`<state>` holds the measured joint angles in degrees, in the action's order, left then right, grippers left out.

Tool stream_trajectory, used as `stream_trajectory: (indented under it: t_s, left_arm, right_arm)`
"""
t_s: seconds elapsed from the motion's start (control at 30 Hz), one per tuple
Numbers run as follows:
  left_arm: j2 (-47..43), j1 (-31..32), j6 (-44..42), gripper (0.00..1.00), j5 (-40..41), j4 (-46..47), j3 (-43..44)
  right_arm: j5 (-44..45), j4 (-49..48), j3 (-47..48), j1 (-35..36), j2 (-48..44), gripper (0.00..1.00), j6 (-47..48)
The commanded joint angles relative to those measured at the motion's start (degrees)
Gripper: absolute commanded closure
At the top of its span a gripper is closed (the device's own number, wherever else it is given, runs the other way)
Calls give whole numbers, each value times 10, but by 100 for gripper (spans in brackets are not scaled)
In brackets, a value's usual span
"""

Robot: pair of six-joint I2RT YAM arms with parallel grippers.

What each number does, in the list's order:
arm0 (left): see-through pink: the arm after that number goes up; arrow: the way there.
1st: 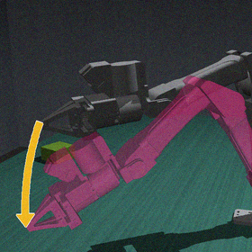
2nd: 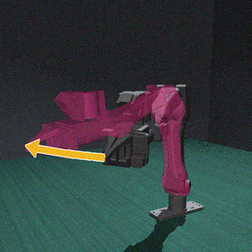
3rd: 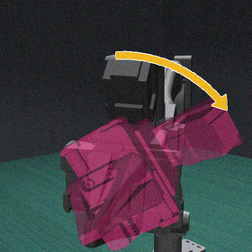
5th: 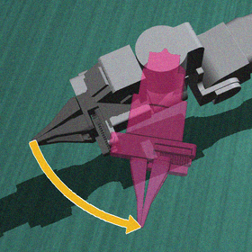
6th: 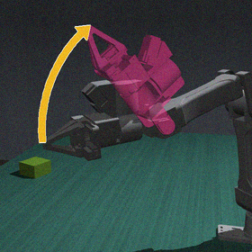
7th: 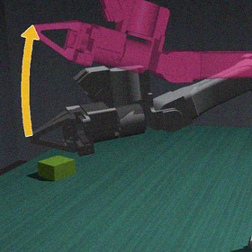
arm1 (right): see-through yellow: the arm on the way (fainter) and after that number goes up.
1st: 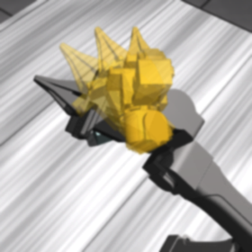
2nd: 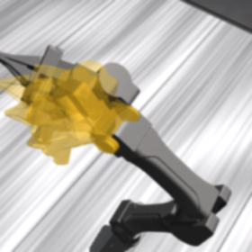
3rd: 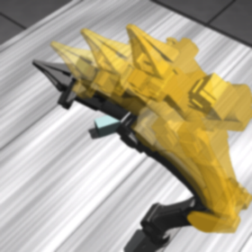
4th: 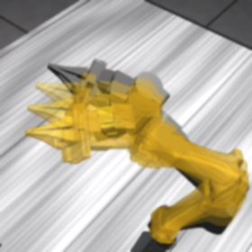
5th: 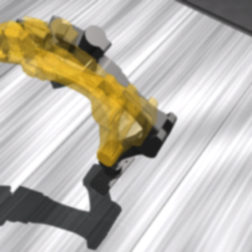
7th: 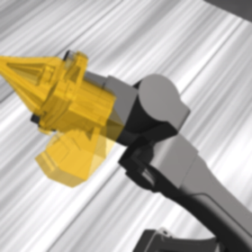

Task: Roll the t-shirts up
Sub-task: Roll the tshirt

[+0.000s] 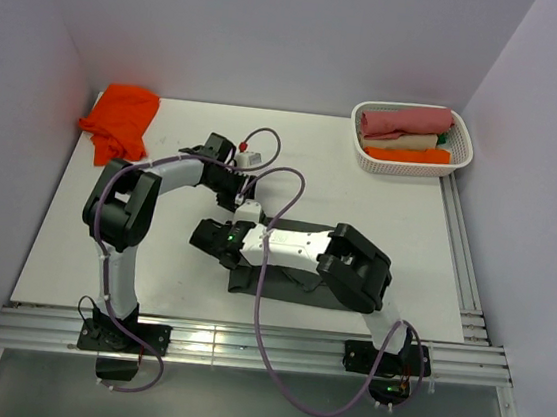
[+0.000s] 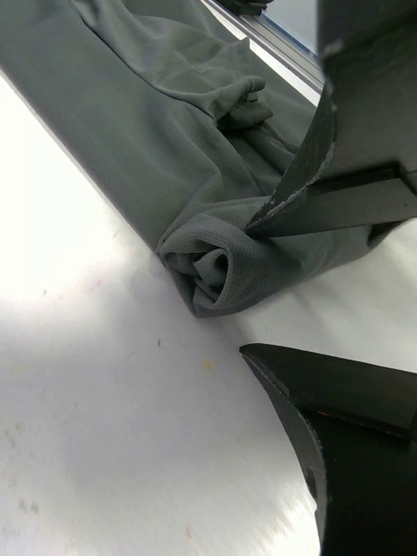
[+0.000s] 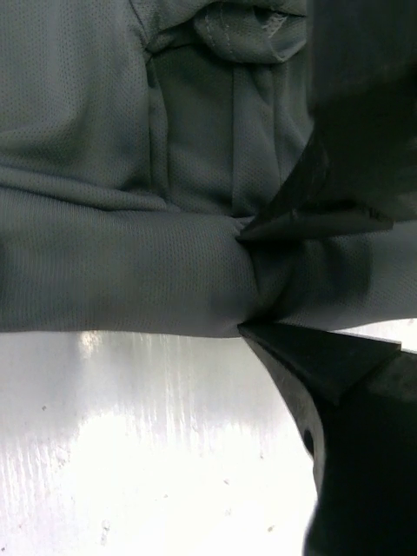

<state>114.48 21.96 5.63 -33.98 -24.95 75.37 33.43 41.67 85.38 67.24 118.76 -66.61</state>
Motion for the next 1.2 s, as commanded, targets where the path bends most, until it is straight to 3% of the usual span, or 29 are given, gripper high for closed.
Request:
stream_trajectory:
  t_s: [0.0, 0.07, 0.27, 0.47, 0.63, 0.7, 0.93, 1.07, 1.17]
  left_arm:
    - [0, -18, -22, 41, 37, -23, 10]
    - [-4, -30, -24, 40, 18, -31, 18]
    - [-27, -65, -31, 38, -39, -34, 17]
    - [-43, -82, -47, 38, -74, -28, -8]
    - [-42, -99, -50, 38, -104, -14, -40]
    - [-44, -107, -50, 38, -137, -6, -52]
    - [-84, -132, -84, 31, -244, 20, -76]
    - [-98, -144, -70, 23, -271, 36, -87]
    - [-86, -146, -64, 24, -259, 34, -88]
  right_arm:
    - [-20, -35, -41, 7, 1, 54, -11]
    - [-36, -75, -69, 0, -25, 63, -2]
    - [-119, -354, -256, -30, -127, 78, 36]
    - [-199, -643, -428, -69, -168, 80, 32]
    - [-271, -868, -500, -101, -133, 80, -8]
    - [-282, -917, -508, -107, -118, 80, -26]
    - [-286, -893, -493, -111, -88, 82, -49]
    - [-284, -890, -497, -111, -86, 82, -57]
    - [-286, -910, -500, -112, -83, 82, -67]
